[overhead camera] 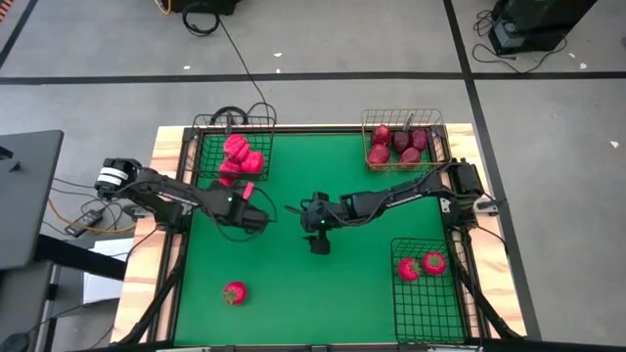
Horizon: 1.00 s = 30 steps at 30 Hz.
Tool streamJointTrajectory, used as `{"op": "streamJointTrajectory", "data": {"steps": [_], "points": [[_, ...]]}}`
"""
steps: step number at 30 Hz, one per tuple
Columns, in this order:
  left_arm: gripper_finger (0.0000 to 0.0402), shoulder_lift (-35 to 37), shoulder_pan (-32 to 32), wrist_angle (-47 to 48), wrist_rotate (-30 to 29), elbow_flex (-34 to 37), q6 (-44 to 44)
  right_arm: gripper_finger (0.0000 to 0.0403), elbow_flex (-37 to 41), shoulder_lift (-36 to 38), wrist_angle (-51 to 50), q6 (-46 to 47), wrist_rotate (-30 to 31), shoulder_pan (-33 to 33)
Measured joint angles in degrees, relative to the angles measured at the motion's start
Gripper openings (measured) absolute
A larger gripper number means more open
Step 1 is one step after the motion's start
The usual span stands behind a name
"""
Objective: Sort produce into baskets
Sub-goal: Put the red tomato into the bottom black black wire basket
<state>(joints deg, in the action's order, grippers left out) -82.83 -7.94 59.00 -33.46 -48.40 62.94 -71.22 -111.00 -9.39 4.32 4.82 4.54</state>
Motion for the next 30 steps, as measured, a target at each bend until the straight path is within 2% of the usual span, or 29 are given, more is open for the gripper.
{"op": "streamJointTrajectory", "data": {"steps": [4,8,15,20,23,30], "points": [[0.0361,1.0,0.0,8.6,-0.5,2.0,6.8,0.035,0.0,0.0,0.0,0.0,0.0,0.0],[0.0363,4.2,0.2,5.7,0.2,7.0,9.1,0.035,0.0,0.0,0.2,0.0,0.0,0.0],[0.0363,10.6,3.1,-8.0,0.4,16.1,7.8,0.035,0.0,0.0,0.6,0.0,-0.9,0.0],[0.0363,11.9,5.8,-13.2,-3.1,19.4,7.1,0.035,0.0,0.0,0.6,0.2,-1.9,0.3],[0.0363,11.8,7.5,-16.8,-3.5,20.3,4.2,0.035,0.0,0.0,0.5,0.2,-2.0,0.6],[0.0363,11.6,11.9,-31.7,-2.7,23.2,-6.7,0.035,0.0,0.0,0.6,0.6,-2.0,0.7]]}}
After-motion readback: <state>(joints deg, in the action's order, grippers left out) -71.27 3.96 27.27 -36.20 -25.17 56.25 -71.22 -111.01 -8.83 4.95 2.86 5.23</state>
